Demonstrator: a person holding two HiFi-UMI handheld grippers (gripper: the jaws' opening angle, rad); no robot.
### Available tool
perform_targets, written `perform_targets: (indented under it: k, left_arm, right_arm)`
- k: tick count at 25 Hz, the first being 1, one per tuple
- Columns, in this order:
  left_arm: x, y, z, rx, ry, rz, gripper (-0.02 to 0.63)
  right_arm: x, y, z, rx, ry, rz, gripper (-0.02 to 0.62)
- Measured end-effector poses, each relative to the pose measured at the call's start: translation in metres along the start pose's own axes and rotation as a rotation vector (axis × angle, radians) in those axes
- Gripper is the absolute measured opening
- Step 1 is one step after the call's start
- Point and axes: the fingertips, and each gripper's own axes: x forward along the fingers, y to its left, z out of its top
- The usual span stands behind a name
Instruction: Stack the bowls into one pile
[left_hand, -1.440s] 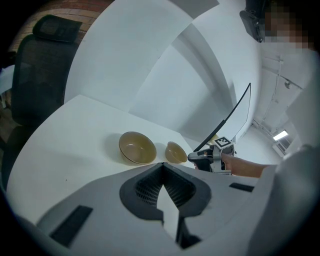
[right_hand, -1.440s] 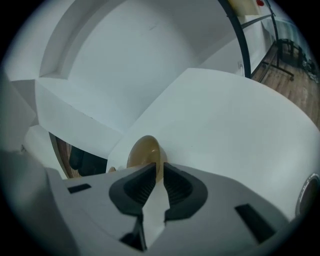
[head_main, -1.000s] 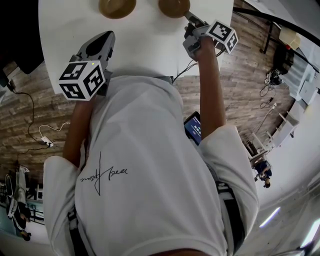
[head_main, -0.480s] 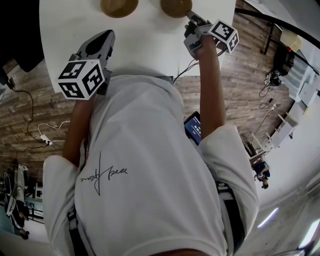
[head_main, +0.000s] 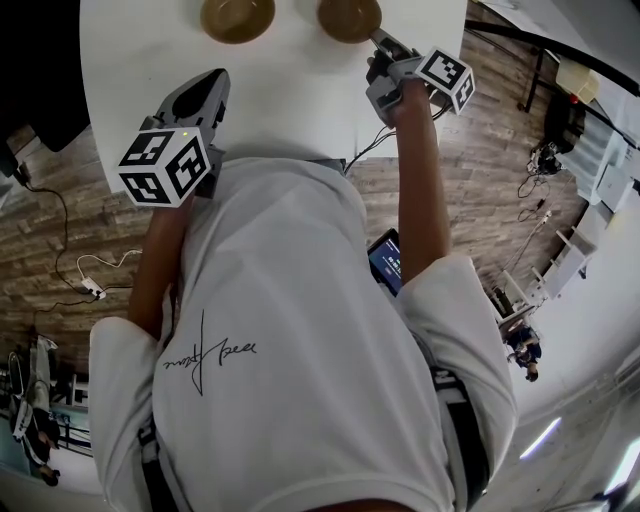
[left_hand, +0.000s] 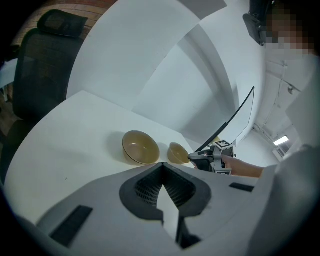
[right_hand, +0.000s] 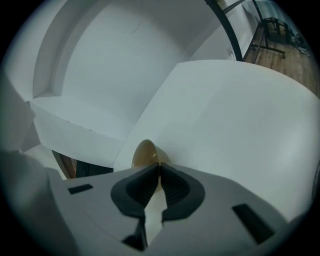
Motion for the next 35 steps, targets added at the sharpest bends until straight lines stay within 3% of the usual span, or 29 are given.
perform_targets:
  k: [24,35]
  left_arm:
    - [-0.004,0.000,0.004,-0.009,-0.034,-0.016,0.003]
    - [-0.004,-0.002,0.005,-0.016,-0.052,-0.022,0.003]
  right_arm:
    - [-0.009,0.031,-0.003,-0.047,0.006,0.058,0.018]
    - [-0.011,0.062,-0.005,-0.124,0.017,0.090,0.018]
